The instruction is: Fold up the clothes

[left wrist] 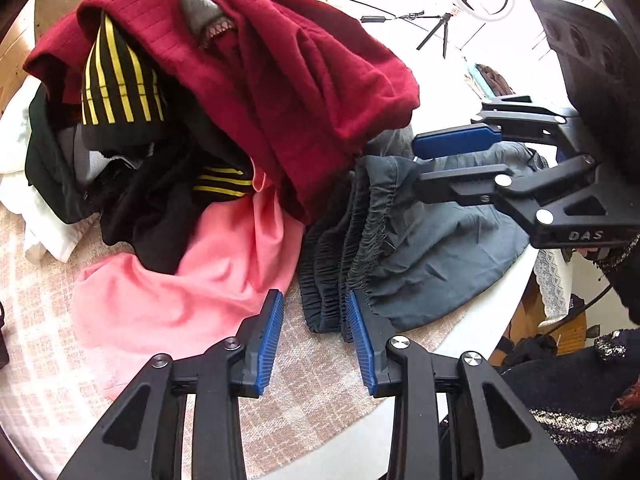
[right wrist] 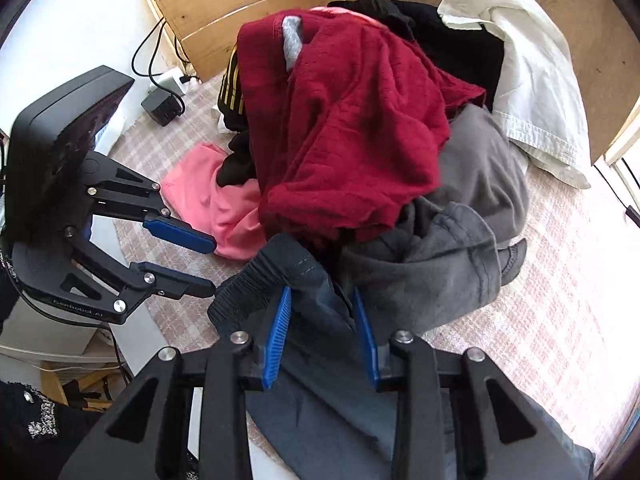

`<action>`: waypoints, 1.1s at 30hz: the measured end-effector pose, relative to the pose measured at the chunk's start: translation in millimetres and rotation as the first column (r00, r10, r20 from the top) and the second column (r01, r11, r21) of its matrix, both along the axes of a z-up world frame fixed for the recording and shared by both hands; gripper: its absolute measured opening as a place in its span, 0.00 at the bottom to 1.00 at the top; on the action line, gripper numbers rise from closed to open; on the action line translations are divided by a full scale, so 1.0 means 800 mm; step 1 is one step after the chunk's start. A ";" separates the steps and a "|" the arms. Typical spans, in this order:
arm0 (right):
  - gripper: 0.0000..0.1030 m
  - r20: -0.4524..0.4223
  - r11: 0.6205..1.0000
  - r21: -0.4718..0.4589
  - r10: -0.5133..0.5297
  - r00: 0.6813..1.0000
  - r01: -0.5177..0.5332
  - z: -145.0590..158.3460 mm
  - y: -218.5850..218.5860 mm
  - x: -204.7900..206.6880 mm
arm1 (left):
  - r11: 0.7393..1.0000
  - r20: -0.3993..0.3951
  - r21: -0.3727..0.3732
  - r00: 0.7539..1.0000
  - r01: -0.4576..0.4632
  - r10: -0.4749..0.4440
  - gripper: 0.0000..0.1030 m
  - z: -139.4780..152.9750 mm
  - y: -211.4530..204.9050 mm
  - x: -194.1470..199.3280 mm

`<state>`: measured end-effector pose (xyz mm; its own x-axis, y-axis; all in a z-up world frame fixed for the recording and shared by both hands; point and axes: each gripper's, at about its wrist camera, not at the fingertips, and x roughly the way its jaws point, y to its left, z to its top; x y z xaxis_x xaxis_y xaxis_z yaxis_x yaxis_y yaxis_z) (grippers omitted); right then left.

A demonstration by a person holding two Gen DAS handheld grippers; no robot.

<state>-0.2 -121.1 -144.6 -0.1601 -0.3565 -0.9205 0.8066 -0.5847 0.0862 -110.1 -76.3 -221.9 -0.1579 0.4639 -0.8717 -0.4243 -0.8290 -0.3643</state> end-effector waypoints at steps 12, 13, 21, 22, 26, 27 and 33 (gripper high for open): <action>0.20 0.201 0.989 -0.048 -0.127 0.971 0.139 -0.058 0.052 0.036 | 0.997 0.073 -0.061 0.997 0.043 -0.038 0.42 -0.039 0.030 -0.024; 0.20 0.206 0.987 -0.042 -0.142 0.968 0.154 -0.068 0.052 0.034 | 0.997 0.078 -0.057 0.996 0.054 -0.049 0.42 -0.039 0.034 -0.024; 0.19 0.266 0.980 -0.059 -0.167 0.949 0.189 -0.098 0.048 0.026 | 0.994 0.080 -0.072 0.994 0.082 -0.077 0.45 -0.052 0.052 -0.028; 0.19 0.264 0.981 -0.059 -0.163 0.951 0.185 -0.099 0.047 0.027 | 0.995 0.085 -0.065 0.994 0.077 -0.072 0.46 -0.053 0.051 -0.031; 0.19 0.280 0.978 -0.074 -0.169 0.945 0.197 -0.101 0.047 0.024 | 0.995 0.088 -0.048 0.993 0.088 -0.084 0.47 -0.058 0.061 -0.036; 0.20 0.283 0.977 -0.078 -0.170 0.944 0.199 -0.102 0.047 0.023 | 0.994 0.082 -0.055 0.993 0.092 -0.088 0.47 -0.058 0.064 -0.035; 0.19 0.292 0.974 -0.098 -0.167 0.942 0.203 -0.101 0.049 0.023 | 0.998 0.064 -0.025 0.997 0.052 -0.050 0.13 -0.060 0.064 -0.026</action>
